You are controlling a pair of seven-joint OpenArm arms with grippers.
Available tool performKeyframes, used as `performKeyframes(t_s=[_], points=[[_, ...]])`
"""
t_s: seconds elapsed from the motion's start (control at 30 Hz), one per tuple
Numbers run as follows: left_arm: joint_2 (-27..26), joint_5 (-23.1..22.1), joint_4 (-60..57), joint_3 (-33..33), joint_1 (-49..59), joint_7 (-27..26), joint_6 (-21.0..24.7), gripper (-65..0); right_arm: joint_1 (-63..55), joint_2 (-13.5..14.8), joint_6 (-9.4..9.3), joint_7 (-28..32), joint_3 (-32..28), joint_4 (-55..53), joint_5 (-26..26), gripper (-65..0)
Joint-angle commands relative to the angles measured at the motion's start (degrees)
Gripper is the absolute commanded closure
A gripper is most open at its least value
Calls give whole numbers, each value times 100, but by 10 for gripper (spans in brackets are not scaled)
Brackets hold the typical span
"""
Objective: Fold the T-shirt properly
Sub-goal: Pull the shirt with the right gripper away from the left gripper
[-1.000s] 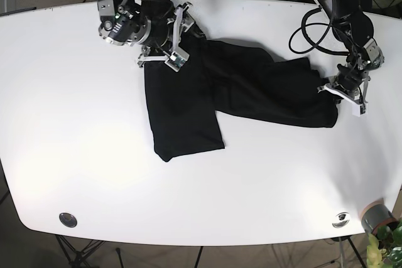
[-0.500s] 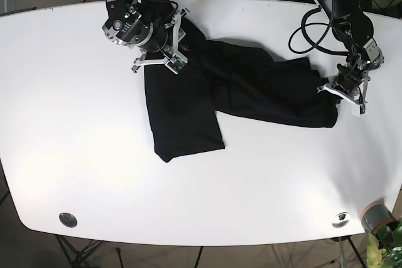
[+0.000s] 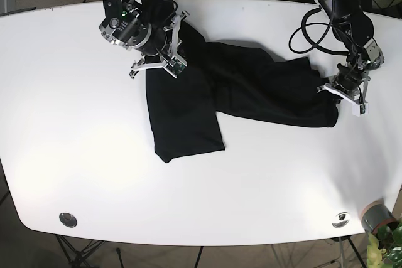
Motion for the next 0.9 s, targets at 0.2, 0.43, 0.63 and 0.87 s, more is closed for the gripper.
performKeyframes(t_s=[0.2, 0.43, 0.63, 0.87], points=[[-225, 26, 70, -31, -30, 101, -188, 0, 977, -49, 6, -237, 1149, -34, 109, -24], [-225, 61, 79, -418, -30, 136, -443, 0, 2137, -31, 6, -264, 1887, -640, 118, -24], [-234, 70, 79, -445, -48, 136, -434, 0, 2920, -22, 6, -264, 2538, -1713, 109, -24], [-322, 70, 70, -471, -39, 136, -434, 0, 3526, -13, 6, -264, 3452, -3093, 109, -27]])
